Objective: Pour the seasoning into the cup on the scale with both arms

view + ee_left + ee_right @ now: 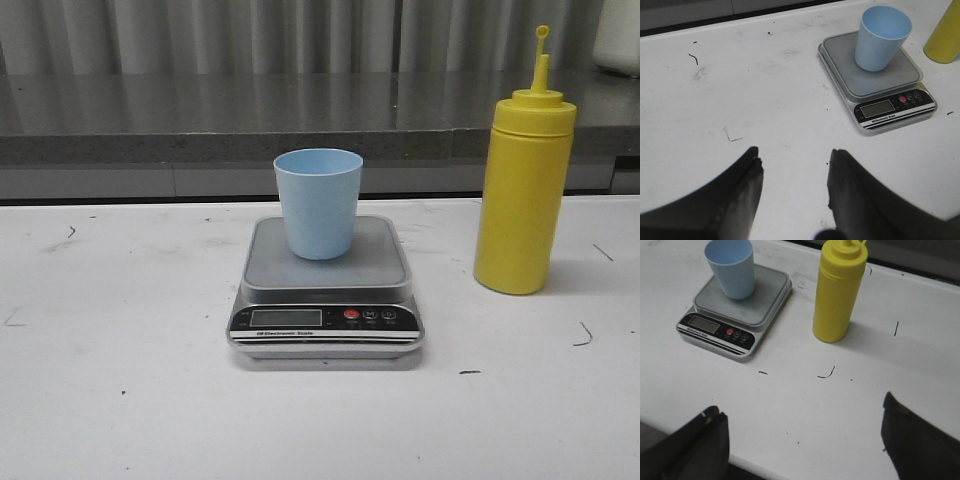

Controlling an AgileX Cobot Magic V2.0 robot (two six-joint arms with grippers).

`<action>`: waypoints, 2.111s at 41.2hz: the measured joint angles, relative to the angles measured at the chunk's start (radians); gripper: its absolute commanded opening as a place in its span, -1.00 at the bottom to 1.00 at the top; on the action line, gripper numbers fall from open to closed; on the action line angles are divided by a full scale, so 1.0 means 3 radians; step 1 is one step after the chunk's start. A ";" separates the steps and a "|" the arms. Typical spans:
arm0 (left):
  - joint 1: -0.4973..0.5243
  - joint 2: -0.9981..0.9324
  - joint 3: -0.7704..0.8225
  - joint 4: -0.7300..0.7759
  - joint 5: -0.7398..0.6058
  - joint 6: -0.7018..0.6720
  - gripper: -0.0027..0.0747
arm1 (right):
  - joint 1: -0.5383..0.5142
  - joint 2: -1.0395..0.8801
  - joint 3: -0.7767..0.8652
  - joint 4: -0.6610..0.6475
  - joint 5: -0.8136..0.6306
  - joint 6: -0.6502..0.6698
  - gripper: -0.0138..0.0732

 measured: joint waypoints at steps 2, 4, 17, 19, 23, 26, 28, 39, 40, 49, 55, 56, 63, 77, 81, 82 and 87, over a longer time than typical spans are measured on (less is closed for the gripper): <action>0.0000 0.0000 0.0000 0.0000 0.0000 0.0000 -0.12 | 0.0000 -0.0041 0.0000 0.0000 0.0000 0.0000 0.77; 0.0000 0.0000 0.0000 0.0000 0.0000 0.0000 -0.12 | 0.0000 -0.0053 0.0000 0.0000 0.0000 0.0000 0.77; 0.0000 0.0000 0.0000 0.0000 0.0000 0.0000 -0.12 | 0.0000 -0.0057 0.0062 0.0000 0.0000 -0.0012 -0.44; 0.0000 0.0000 0.0000 0.0000 0.0000 0.0000 -0.12 | 0.0000 -0.0057 0.0062 0.0000 0.0000 -0.0012 -0.62; 0.0000 0.0000 0.0000 0.0000 0.0000 0.0000 -0.12 | 0.0000 -0.0057 0.0062 0.0000 -0.0006 -0.0012 -0.85; 0.0000 0.0000 0.0000 0.0000 0.0000 0.0000 -0.12 | 0.0000 -0.0057 0.0062 0.0000 -0.0006 -0.0012 -0.84; 0.0000 0.0000 0.0000 0.0000 0.0000 0.0000 -0.13 | 0.0000 -0.0057 0.0062 0.0000 -0.0006 -0.0012 -0.84; 0.0000 0.0000 0.0000 0.0020 0.0028 0.0000 -0.98 | 0.0000 -0.0057 0.0062 0.0000 -0.0006 -0.0012 -0.84; 0.0000 0.0000 0.0000 0.0022 0.0028 0.0000 -0.98 | 0.0000 -0.0057 0.0062 0.0000 -0.0006 -0.0012 -0.84; 0.0000 0.0000 0.0000 0.0027 0.0028 0.0000 -0.98 | 0.0000 -0.0057 0.0062 0.0000 -0.0006 -0.0012 -0.84; 0.0000 -0.0016 0.0007 0.0027 0.0028 0.0000 -0.98 | 0.0000 -0.0057 0.0062 0.0000 -0.0006 -0.0012 -0.84; 0.0000 -0.0037 0.0021 0.0027 0.0018 0.0000 -0.98 | 0.0000 -0.0057 0.0062 0.0000 -0.0006 -0.0012 -0.84; 0.0191 -0.0476 0.0345 0.0068 -0.0264 0.0000 -0.98 | 0.0000 -0.0057 0.0062 0.0000 -0.0006 -0.0012 -0.84; 0.1146 -0.1933 0.1918 -0.0046 -0.1638 0.0000 -0.98 | 0.0000 -0.0057 0.0062 0.0000 -0.0006 -0.0020 -0.84; 0.1228 -0.2124 0.2251 -0.0108 -0.1919 0.0000 -0.98 | 0.0000 -0.0057 0.0062 0.0000 -0.0006 -0.0020 -0.84; 0.1229 -0.2124 0.2259 -0.0116 -0.1933 0.0000 -0.98 | 0.0000 -0.0057 0.0062 0.0000 -0.0006 -0.0020 -0.84; 0.1227 -0.2124 0.2252 -0.0129 -0.2160 0.0000 -0.98 | 0.0000 -0.0057 0.0062 0.0000 -0.0006 -0.0020 -0.84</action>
